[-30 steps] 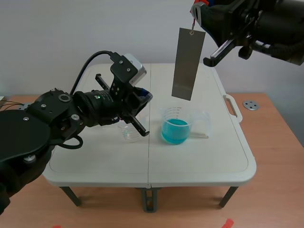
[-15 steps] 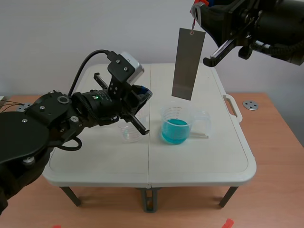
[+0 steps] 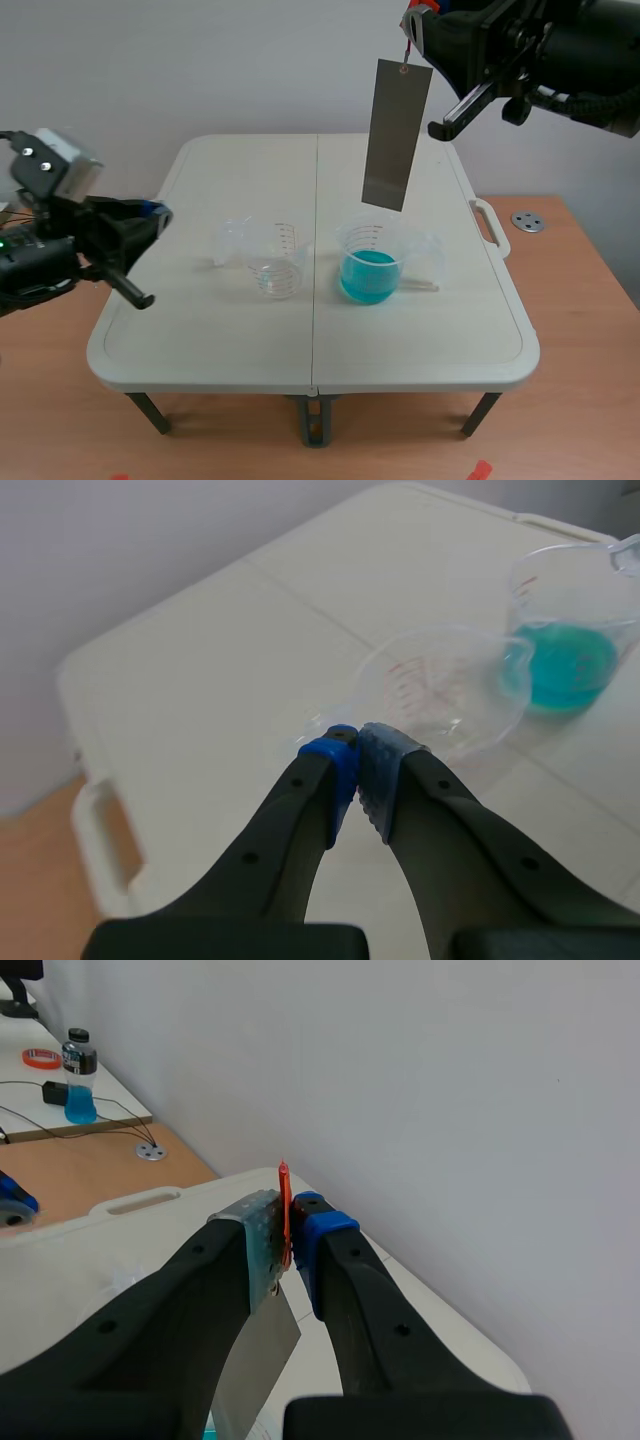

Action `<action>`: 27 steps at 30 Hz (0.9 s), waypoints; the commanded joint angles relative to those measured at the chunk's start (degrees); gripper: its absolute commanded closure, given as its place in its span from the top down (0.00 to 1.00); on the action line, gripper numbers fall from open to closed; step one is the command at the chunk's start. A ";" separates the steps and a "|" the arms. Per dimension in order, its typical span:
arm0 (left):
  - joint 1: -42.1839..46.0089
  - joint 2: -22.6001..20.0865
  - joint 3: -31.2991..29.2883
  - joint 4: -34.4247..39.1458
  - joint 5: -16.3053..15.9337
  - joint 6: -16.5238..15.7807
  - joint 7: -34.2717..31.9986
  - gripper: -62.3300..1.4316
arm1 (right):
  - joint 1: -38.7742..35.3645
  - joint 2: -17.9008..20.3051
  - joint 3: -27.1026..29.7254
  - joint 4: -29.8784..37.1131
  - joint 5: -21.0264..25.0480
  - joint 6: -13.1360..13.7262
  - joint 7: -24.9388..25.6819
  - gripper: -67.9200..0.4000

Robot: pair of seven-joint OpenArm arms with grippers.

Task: Hold the metal plate by the orange handle, dip it into the blue solution, take it out and point at it, then put the plate back in the beaker on the left.
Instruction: 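Point at the plate with the left hand, then lower the plate into the blue solution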

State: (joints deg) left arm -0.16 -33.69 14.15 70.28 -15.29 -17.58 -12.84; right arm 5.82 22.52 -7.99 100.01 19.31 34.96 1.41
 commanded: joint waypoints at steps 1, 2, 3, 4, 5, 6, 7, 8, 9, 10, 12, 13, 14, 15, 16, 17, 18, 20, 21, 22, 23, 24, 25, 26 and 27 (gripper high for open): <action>3.56 -2.43 -2.23 0.85 -0.83 0.15 -1.62 0.05 | 1.01 0.17 0.00 0.24 0.57 -0.39 1.01 0.02; 5.88 -3.74 -3.50 0.94 -1.27 0.17 -2.14 0.05 | 1.01 0.17 0.00 0.24 0.57 -0.39 1.01 0.02; 8.28 -4.90 -4.74 0.94 -1.64 0.28 -2.64 0.05 | 1.01 0.17 0.00 0.24 0.57 -0.39 0.98 0.02; 10.78 -5.92 -6.01 0.94 -1.68 0.37 -2.80 0.05 | 1.01 0.17 0.00 0.24 0.55 -0.39 0.96 0.02; 13.29 -6.78 -7.32 0.94 -1.68 0.48 -2.78 0.05 | 1.01 0.17 0.00 0.24 0.55 -0.39 0.76 0.02; 15.87 -7.45 -8.59 0.92 -1.68 0.79 -2.78 0.05 | 1.01 0.15 0.00 0.24 0.46 -0.39 0.61 0.02; 18.51 -7.93 -9.86 0.92 -1.66 1.46 -2.78 0.05 | 1.01 0.15 0.00 0.24 0.39 -0.39 0.55 0.02; 21.05 -8.22 -10.95 0.92 -1.66 2.19 -2.78 0.05 | 1.01 0.15 0.00 0.24 0.39 -0.39 0.50 0.02; 23.54 -8.28 -12.04 0.81 -1.66 3.10 -2.73 0.05 | 1.01 0.15 0.00 0.24 0.39 -0.39 0.37 0.02; 25.97 -8.24 -12.96 0.61 -1.66 3.61 -2.73 0.05 | 1.01 0.15 0.00 0.24 0.39 -0.39 0.37 0.02; 30.25 -8.24 -13.77 -0.07 -1.66 3.61 -2.75 0.05 | 1.01 0.15 0.00 0.20 0.39 -0.39 0.37 0.02; 32.13 -8.20 -13.75 -0.57 -1.66 3.61 -2.75 0.05 | 1.01 0.15 0.00 0.13 0.39 -0.39 0.39 0.02; 33.88 -7.98 -13.75 -1.14 -1.66 3.50 -2.78 0.05 | 1.01 0.15 0.00 0.09 0.39 -0.39 0.39 0.02; 35.50 -7.48 -13.75 -1.70 -1.66 3.48 -2.78 0.05 | 1.01 0.15 0.00 -0.04 0.39 -0.39 0.39 0.02; 36.76 -6.80 -13.75 -2.38 -1.66 3.52 -2.78 0.05 | 1.01 0.13 0.00 -0.28 0.39 -0.39 0.42 0.02; 37.97 -5.92 -13.75 -3.17 -1.66 3.48 -2.78 0.05 | 1.01 0.07 0.00 -0.48 0.39 -0.42 0.46 0.02; 38.93 -4.92 -13.75 -4.04 -1.64 3.48 -2.75 0.05 | 1.01 -0.02 0.00 -0.68 0.39 -0.42 0.48 0.02; 40.39 -2.67 -13.75 -5.84 -1.16 3.50 -2.71 0.05 | 1.01 -0.11 0.00 -1.27 0.42 -0.42 1.07 0.02; 40.89 -1.40 -13.75 -6.82 -0.46 3.43 -2.60 0.05 | 1.01 -0.17 0.00 -1.57 0.39 -0.42 1.29 0.02; 41.18 -0.15 -13.75 -7.85 0.44 3.43 -2.58 0.05 | 1.01 -0.17 0.00 -1.95 0.42 -0.42 1.66 0.02; 41.42 1.14 -13.75 -9.01 1.53 3.45 -2.54 0.05 | 1.01 -0.20 0.00 -2.27 0.42 -0.42 1.99 0.02; 41.42 2.43 -13.75 -10.23 2.51 3.43 -2.29 0.05 | 1.03 -0.28 0.00 -2.58 0.39 -0.42 2.21 0.02; 41.38 3.65 -13.75 -11.61 3.61 3.45 -2.03 0.05 | 1.03 -0.31 0.00 -2.95 0.39 -0.42 2.71 0.02; 41.31 4.87 -13.75 -12.90 4.66 3.45 -1.95 0.05 | 1.03 -0.31 0.00 -3.21 0.39 -0.42 3.17 0.02; 41.24 6.05 -13.75 -14.12 5.51 3.41 -1.88 0.05 | 1.03 -0.31 0.00 -3.56 0.39 -0.42 3.45 0.02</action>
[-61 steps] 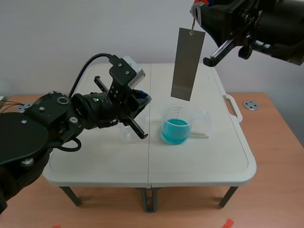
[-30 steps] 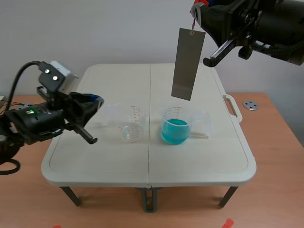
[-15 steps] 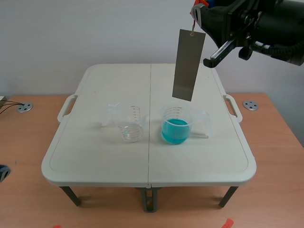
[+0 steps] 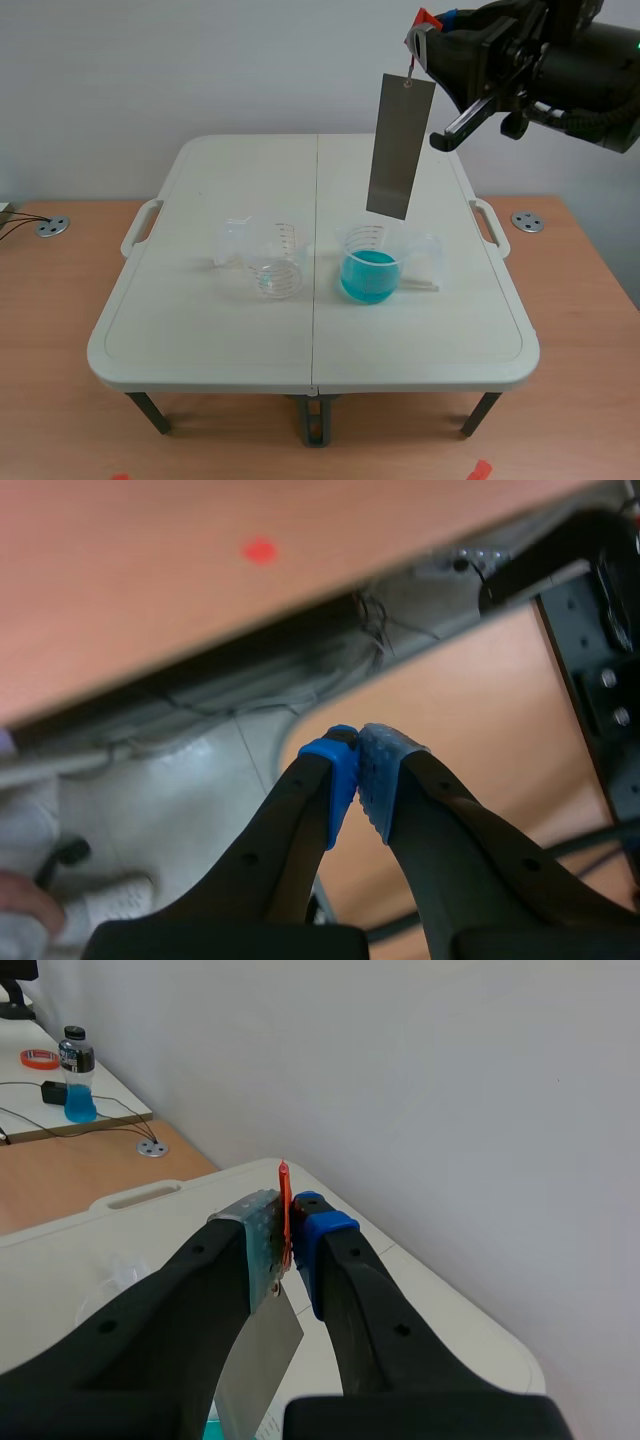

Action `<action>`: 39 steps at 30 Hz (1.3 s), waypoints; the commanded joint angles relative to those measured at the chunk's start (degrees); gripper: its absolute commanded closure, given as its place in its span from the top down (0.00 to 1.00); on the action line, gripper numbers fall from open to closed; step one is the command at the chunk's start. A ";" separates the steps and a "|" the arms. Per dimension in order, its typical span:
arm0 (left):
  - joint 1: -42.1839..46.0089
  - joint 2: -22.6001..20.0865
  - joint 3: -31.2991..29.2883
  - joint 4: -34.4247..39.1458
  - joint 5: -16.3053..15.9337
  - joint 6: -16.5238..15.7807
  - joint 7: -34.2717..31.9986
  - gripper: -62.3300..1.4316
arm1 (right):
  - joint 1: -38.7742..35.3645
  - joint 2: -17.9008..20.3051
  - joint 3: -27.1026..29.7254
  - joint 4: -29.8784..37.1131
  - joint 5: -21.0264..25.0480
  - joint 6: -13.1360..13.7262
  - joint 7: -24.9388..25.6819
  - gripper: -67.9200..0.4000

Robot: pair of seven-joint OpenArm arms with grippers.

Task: Hold the metal plate by the orange handle, dip it into the blue solution, take it out and point at it, then put the plate back in the beaker on the left.
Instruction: 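Lower the plate into the blue solution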

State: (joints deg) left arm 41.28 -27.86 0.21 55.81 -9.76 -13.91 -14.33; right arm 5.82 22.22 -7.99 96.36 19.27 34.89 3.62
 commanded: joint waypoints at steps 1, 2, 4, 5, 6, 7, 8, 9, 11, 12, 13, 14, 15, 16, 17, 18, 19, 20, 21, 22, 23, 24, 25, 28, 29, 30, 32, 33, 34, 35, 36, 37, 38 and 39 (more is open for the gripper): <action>-0.22 1.25 0.20 -0.79 1.11 -0.26 -0.39 0.05 | 1.07 0.00 0.00 -0.26 0.44 -0.35 1.55 0.02; -0.22 2.21 0.20 -1.84 2.21 -0.26 -0.35 0.05 | 1.20 -0.02 -0.02 -0.61 0.44 -0.33 1.86 0.02; -0.20 3.69 0.20 -3.91 3.91 -0.28 0.37 0.05 | 1.55 -0.02 -0.02 -1.36 0.44 -0.33 2.19 0.02; -0.20 4.31 0.20 -5.01 4.20 -0.28 0.72 0.05 | 1.66 -0.02 -0.02 -1.77 0.44 -0.33 2.23 0.02; -0.20 4.87 0.20 -6.14 4.70 -0.28 0.83 0.05 | 1.88 -0.02 -0.02 -2.23 0.44 -0.33 2.56 0.02; -0.20 5.31 0.20 -7.26 5.03 -0.28 0.83 0.05 | 2.01 -0.02 -0.02 -2.75 0.44 -0.33 2.75 0.02; -0.20 5.64 0.20 -8.35 5.03 -0.35 0.83 0.05 | 2.32 -0.04 -0.04 -3.32 0.44 -0.31 3.06 0.02; -0.20 5.95 0.20 -9.38 5.03 -0.35 0.81 0.05 | 2.56 -0.04 -0.13 -3.89 0.44 -0.31 3.45 0.02; -0.20 6.29 0.22 -11.26 5.07 -0.35 0.81 0.05 | 2.82 -0.04 -0.42 -4.90 0.44 -0.31 4.20 0.02; -0.20 6.43 0.22 -12.09 5.09 -0.35 0.79 0.05 | 2.93 -0.20 -0.50 -5.31 0.42 -0.31 4.50 0.02; -0.20 6.54 0.22 -12.87 5.11 -0.35 0.79 0.05 | 3.02 -0.46 -0.59 -5.79 0.35 -0.31 4.55 0.02; -0.20 6.67 0.22 -13.60 5.11 -0.35 0.79 0.05 | 3.21 -0.81 -0.68 -6.34 0.09 -0.28 4.52 0.02; -0.20 6.80 0.20 -14.23 5.11 -0.35 0.79 0.05 | 3.30 -1.20 -0.72 -6.99 -0.44 -0.28 4.68 0.02; -0.20 6.99 0.22 -14.86 5.14 -0.35 0.81 0.05 | 3.45 -1.79 -0.72 -7.63 -1.03 -0.09 4.81 0.02; -0.20 7.17 0.22 -15.45 5.14 -0.35 0.79 0.05 | 3.56 -2.23 -0.72 -8.33 -1.57 -0.04 4.92 0.02; -0.20 7.32 0.22 -16.00 5.11 -0.35 0.79 0.05 | 3.69 -2.73 -0.72 -8.96 -2.16 0.20 5.20 0.02; -0.20 7.52 0.22 -16.46 5.11 -0.35 0.76 0.05 | 3.74 -3.15 -0.72 -9.68 -2.80 0.39 5.51 0.02; -0.20 7.69 0.22 -16.85 5.14 -0.35 0.76 0.05 | 3.78 -3.63 -0.72 -10.36 -3.30 0.57 5.99 0.02; -0.20 7.82 0.20 -17.20 5.11 -0.35 0.79 0.05 | 3.85 -4.04 -0.72 -11.04 -3.82 0.76 6.49 0.02; -0.20 7.98 0.22 -17.53 5.14 -0.35 0.79 0.05 | 3.87 -4.46 -0.79 -11.74 -4.35 0.76 6.91 0.02; -0.20 8.13 0.22 -17.75 5.14 -0.35 0.79 0.05 | 3.87 -4.81 -0.81 -12.31 -4.87 0.76 7.30 0.02; -0.20 8.24 0.22 -17.97 5.11 -0.37 0.79 0.05 | 3.89 -5.05 -1.01 -12.83 -5.25 0.76 7.65 0.02; -0.20 8.31 0.28 -18.12 5.11 -0.35 0.76 0.05 | 3.89 -5.29 -1.20 -13.38 -5.86 0.76 8.15 0.02; -0.20 8.33 0.52 -18.10 5.11 -0.37 0.79 0.05 | 4.22 -5.97 -1.92 -15.47 -7.43 0.74 9.68 0.02; -0.22 8.33 0.52 -18.10 5.11 -0.37 0.74 0.05 | 4.55 -6.14 -2.32 -16.39 -7.56 0.74 9.86 0.02; -0.22 8.31 0.52 -18.10 5.11 -0.37 0.59 0.05 | 4.85 -6.36 -2.64 -17.33 -7.58 0.74 10.01 0.02; -0.22 8.33 0.52 -18.10 5.11 -0.39 0.59 0.05 | 5.57 -6.67 -3.28 -19.19 -8.28 0.74 10.58 0.02; -0.22 8.33 0.52 -18.10 5.09 -0.42 0.59 0.05 | 5.95 -6.69 -3.61 -20.15 -8.68 0.74 11.19 0.02; -0.22 8.33 0.52 -18.10 5.09 -0.42 0.61 0.05 | 6.34 -6.69 -4.04 -21.07 -8.74 0.74 11.85 0.02; -0.22 8.31 0.52 -18.10 5.09 -0.42 0.61 0.05 | 6.64 -6.69 -4.42 -21.97 -8.83 0.74 12.41 0.02; -0.22 8.31 0.52 -18.10 5.09 -0.39 0.61 0.05 | 6.86 -6.69 -4.63 -22.75 -8.83 0.74 12.85 0.02; -0.22 8.31 0.52 -18.10 5.09 -0.39 0.63 0.05 | 7.08 -6.69 -4.90 -23.45 -8.83 0.74 13.35 0.02; -0.22 8.31 0.52 -18.10 5.09 -0.39 0.63 0.05 | 7.34 -6.69 -5.11 -24.17 -8.96 0.74 13.81 0.02; -0.24 8.31 0.52 -18.10 5.09 -0.39 0.63 0.05 | 7.56 -6.69 -5.31 -24.87 -9.31 0.74 14.36 0.02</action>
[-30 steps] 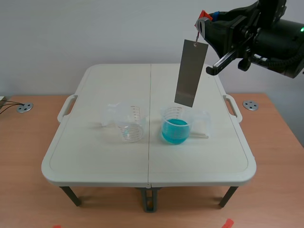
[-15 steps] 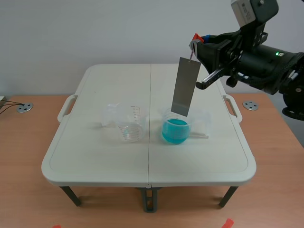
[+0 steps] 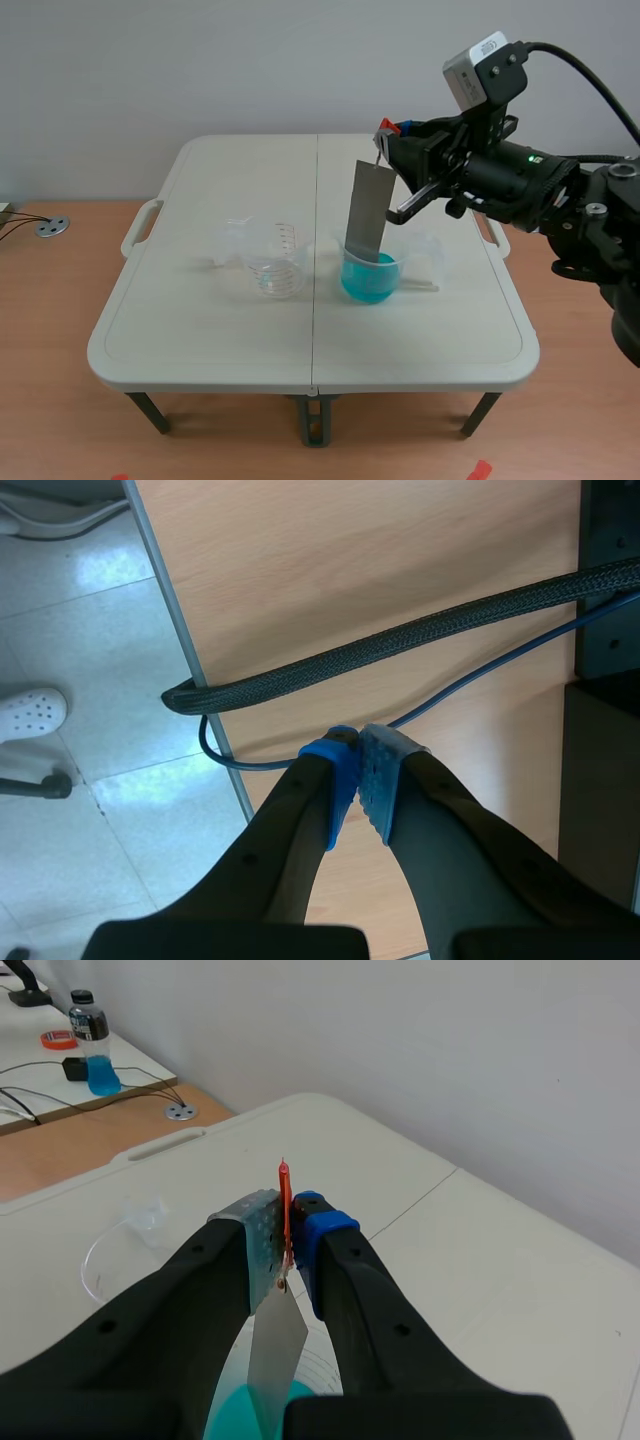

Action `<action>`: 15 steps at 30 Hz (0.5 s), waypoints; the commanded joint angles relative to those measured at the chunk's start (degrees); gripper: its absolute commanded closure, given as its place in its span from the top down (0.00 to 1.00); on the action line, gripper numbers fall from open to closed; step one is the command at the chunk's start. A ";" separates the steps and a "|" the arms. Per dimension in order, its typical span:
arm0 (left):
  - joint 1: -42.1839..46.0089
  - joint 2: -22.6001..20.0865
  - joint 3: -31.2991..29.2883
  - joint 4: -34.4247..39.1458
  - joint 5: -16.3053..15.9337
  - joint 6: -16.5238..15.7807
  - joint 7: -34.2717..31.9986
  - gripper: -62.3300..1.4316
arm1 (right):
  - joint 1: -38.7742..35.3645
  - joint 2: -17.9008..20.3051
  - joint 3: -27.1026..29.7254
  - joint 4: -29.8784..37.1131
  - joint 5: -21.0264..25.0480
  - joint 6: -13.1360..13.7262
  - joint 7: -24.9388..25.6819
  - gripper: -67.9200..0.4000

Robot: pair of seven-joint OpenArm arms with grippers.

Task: Hold the metal plate by the orange handle, dip it into the blue solution, take it out and point at it, then put the plate back in the beaker on the left.
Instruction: 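Lower the plate into the blue solution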

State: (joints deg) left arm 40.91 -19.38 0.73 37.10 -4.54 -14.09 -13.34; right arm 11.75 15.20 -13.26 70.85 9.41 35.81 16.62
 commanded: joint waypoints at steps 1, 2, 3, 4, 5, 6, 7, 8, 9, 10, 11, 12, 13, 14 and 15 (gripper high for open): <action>0.09 -0.17 0.00 0.61 -0.13 -0.22 -0.35 0.05 | 1.75 0.33 -0.28 0.04 -0.04 -0.20 1.88 0.02; 0.00 -0.17 0.00 0.61 -0.13 -0.24 -0.33 0.05 | 1.77 0.33 -0.33 -0.44 -0.44 -0.20 2.21 0.02; 0.00 -0.17 0.00 0.61 -0.13 -0.24 -0.31 0.05 | 1.75 0.33 -0.33 -0.90 -0.46 -0.20 2.45 0.02; 0.00 -0.17 0.00 0.61 -0.13 -0.22 -0.33 0.05 | 1.75 0.33 -0.33 -1.33 -0.46 -0.20 2.67 0.02; -0.02 -0.17 0.00 0.61 -0.13 -0.22 -0.33 0.05 | 1.75 0.33 -0.33 -1.86 -0.48 -0.20 2.93 0.02; -0.02 -0.17 0.00 0.61 -0.13 -0.22 -0.33 0.05 | 1.75 0.33 -0.33 -2.32 -0.48 -0.20 3.34 0.02; -0.02 -0.17 0.00 0.61 -0.13 -0.22 -0.33 0.05 | 1.75 0.33 -0.33 -2.80 -0.48 -0.20 3.80 0.02; -0.02 -0.17 0.00 0.61 -0.13 -0.22 -0.33 0.05 | 1.75 0.33 -0.33 -3.23 -0.50 -0.20 4.15 0.02; -0.02 -0.17 0.00 0.61 -0.13 -0.22 -0.33 0.05 | 1.75 0.33 -0.33 -3.63 -0.63 -0.20 4.42 0.02; -0.04 -0.17 0.00 0.61 -0.13 -0.22 -0.33 0.05 | 1.75 0.33 -0.33 -4.00 -0.90 -0.20 4.63 0.02; -0.13 -0.17 0.00 0.61 -0.13 -0.22 -0.33 0.05 | 1.75 0.33 -0.33 -4.28 -1.27 -0.20 4.81 0.02; -0.13 -0.17 0.00 0.61 -0.13 -0.22 -0.33 0.05 | 1.75 0.33 -0.33 -4.63 -1.51 -0.20 5.05 0.02; -0.15 -0.17 0.00 0.61 -0.13 -0.22 -0.33 0.05 | 1.75 0.33 -0.33 -4.96 -1.75 -0.20 5.42 0.02; -0.15 -0.17 0.00 0.61 -0.13 -0.22 -0.33 0.05 | 1.75 0.33 -0.33 -5.31 -1.77 -0.20 5.64 0.02; -0.15 -0.17 0.00 0.61 -0.13 -0.22 -0.33 0.05 | 1.75 0.33 -0.33 -5.62 -1.79 -0.20 5.75 0.02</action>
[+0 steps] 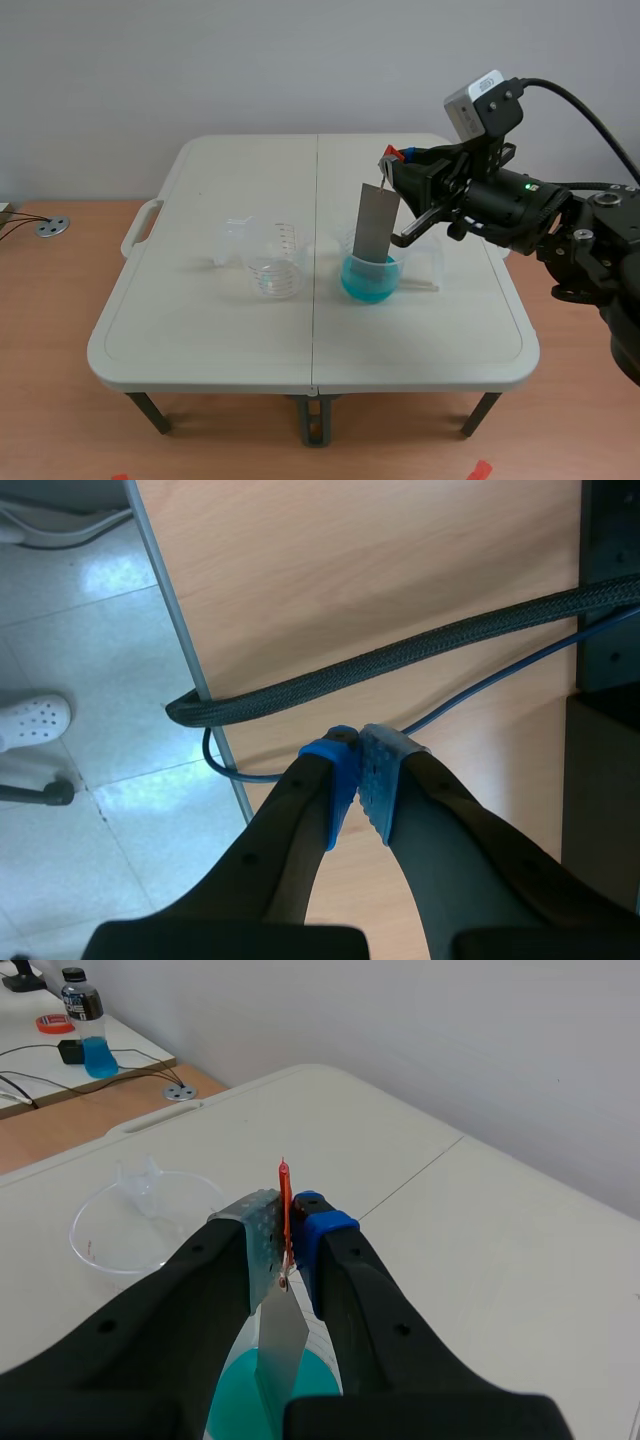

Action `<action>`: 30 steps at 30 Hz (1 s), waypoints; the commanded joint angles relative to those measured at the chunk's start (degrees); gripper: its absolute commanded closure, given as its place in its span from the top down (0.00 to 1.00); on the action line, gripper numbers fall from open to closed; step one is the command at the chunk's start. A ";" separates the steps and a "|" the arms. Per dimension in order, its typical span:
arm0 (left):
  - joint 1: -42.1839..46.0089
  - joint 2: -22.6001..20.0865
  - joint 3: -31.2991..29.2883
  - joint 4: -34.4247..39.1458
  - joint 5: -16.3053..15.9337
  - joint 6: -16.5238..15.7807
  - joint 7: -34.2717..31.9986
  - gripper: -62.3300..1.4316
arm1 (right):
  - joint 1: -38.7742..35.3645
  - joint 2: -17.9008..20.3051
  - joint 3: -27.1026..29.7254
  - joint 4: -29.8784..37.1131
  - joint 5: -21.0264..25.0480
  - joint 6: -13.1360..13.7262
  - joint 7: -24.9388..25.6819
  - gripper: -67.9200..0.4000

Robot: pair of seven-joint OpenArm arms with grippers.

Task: Hold the metal plate by the orange handle, dip it into the blue solution, take it out and point at it, then put the plate back in the beaker on the left.
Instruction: 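Lower the plate into the blue solution, then hold the plate still in the solution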

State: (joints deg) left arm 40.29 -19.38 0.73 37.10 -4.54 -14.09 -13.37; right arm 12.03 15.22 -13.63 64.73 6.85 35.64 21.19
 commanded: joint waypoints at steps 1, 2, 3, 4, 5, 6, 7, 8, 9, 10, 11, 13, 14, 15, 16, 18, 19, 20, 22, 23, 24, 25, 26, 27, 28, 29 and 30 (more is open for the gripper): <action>0.46 -0.17 0.00 0.61 -0.13 -0.22 -0.31 0.05 | 1.46 0.31 0.04 0.28 0.76 -0.02 1.29 0.02; 0.46 -0.17 0.00 0.61 -0.13 -0.22 -0.31 0.05 | 1.46 0.31 0.04 0.22 0.57 -0.02 1.29 0.02; 0.46 -0.17 0.00 0.61 -0.13 -0.22 -0.31 0.05 | 1.46 0.31 0.04 0.17 0.13 -0.02 1.29 0.02; 0.46 -0.17 0.00 0.61 -0.13 -0.22 -0.31 0.05 | 1.46 0.31 0.04 0.13 -0.28 -0.02 1.29 0.02; 0.46 -0.17 0.00 0.61 -0.13 -0.22 -0.31 0.05 | 1.44 0.31 0.04 0.13 -0.52 -0.02 1.29 0.02; 0.46 -0.17 0.00 0.61 -0.13 -0.22 -0.31 0.05 | 1.44 0.31 0.04 0.09 -0.76 -0.02 1.29 0.02; 0.46 -0.20 0.00 0.61 -0.13 -0.22 -0.31 0.05 | 1.44 0.31 0.04 0.04 -0.92 -0.02 1.29 0.02; 0.46 -0.20 0.00 0.61 -0.13 -0.22 -0.31 0.05 | 1.44 0.31 0.04 0.02 -0.94 -0.02 1.29 0.02; 0.46 -0.20 0.00 0.61 -0.13 -0.22 -0.31 0.05 | 1.44 0.31 0.04 0.02 -0.94 -0.02 1.29 0.02; 0.46 -0.20 0.00 0.61 -0.13 -0.22 -0.31 0.05 | 1.44 0.31 0.04 0.02 -0.96 -0.02 1.27 0.02; 0.46 -0.20 0.00 0.61 -0.13 -0.22 -0.33 0.05 | 1.44 0.31 0.04 0.02 -1.09 -0.02 1.27 0.02; 0.46 -0.20 0.00 0.61 -0.13 -0.22 -0.33 0.05 | 1.40 0.31 0.04 -0.11 -1.75 -0.02 1.25 0.02; 0.46 -0.20 0.00 0.61 -0.13 -0.22 -0.33 0.05 | 1.42 0.31 0.04 -0.46 -1.77 -0.02 1.27 0.02; 0.46 -0.20 0.00 0.61 -0.13 -0.22 -0.33 0.05 | 1.42 0.31 0.04 -0.76 -1.77 -0.02 1.27 0.02; 0.46 -0.20 0.00 0.61 -0.13 -0.22 -0.33 0.05 | 1.42 0.31 0.04 -1.09 -1.77 -0.02 1.29 0.02; 0.46 -0.20 0.00 0.61 -0.13 -0.22 -0.33 0.05 | 1.44 0.31 0.04 -1.68 -1.77 -0.02 1.68 0.02; 0.46 -0.20 0.00 0.61 -0.13 -0.22 -0.33 0.05 | 1.44 0.31 0.04 -1.86 -1.77 -0.02 1.84 0.02; 0.46 -0.20 0.00 0.61 -0.13 -0.22 -0.33 0.05 | 1.44 0.31 0.04 -1.97 -1.77 -0.02 1.92 0.02; 0.46 -0.20 0.00 0.61 -0.13 -0.22 -0.33 0.05 | 1.44 0.31 0.04 -1.97 -1.77 -0.02 1.92 0.02; 0.46 -0.20 0.00 0.61 -0.13 -0.22 -0.33 0.05 | 1.44 0.31 0.04 -1.97 -1.77 -0.02 1.92 0.02; 0.46 -0.20 0.00 0.61 -0.13 -0.22 -0.33 0.05 | 1.44 0.31 0.04 -1.97 -1.77 -0.02 1.92 0.02; 0.46 -0.20 0.00 0.61 -0.13 -0.22 -0.33 0.05 | 1.44 0.31 0.04 -1.97 -1.77 -0.02 1.92 0.02; 0.46 -0.20 0.00 0.61 -0.13 -0.22 -0.33 0.05 | 1.44 0.31 0.04 -1.97 -1.77 -0.02 1.95 0.02; 0.46 -0.20 0.00 0.61 -0.13 -0.22 -0.33 0.05 | 1.44 0.31 0.04 -1.97 -1.77 -0.02 1.95 0.02; 0.46 -0.20 0.00 0.61 -0.13 -0.22 -0.31 0.05 | 1.44 0.31 0.04 -1.97 -1.77 -0.02 1.95 0.02; 0.46 -0.20 0.00 0.61 -0.13 -0.22 -0.31 0.05 | 1.44 0.31 0.04 -1.97 -1.77 -0.02 1.95 0.02; 0.46 -0.20 0.00 0.61 -0.13 -0.22 -0.31 0.05 | 1.44 0.31 0.04 -1.97 -1.77 -0.02 1.95 0.02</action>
State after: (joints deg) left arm 40.29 -19.38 0.73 37.10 -4.51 -14.09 -13.34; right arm 12.49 15.22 -13.63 62.61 4.67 35.62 22.90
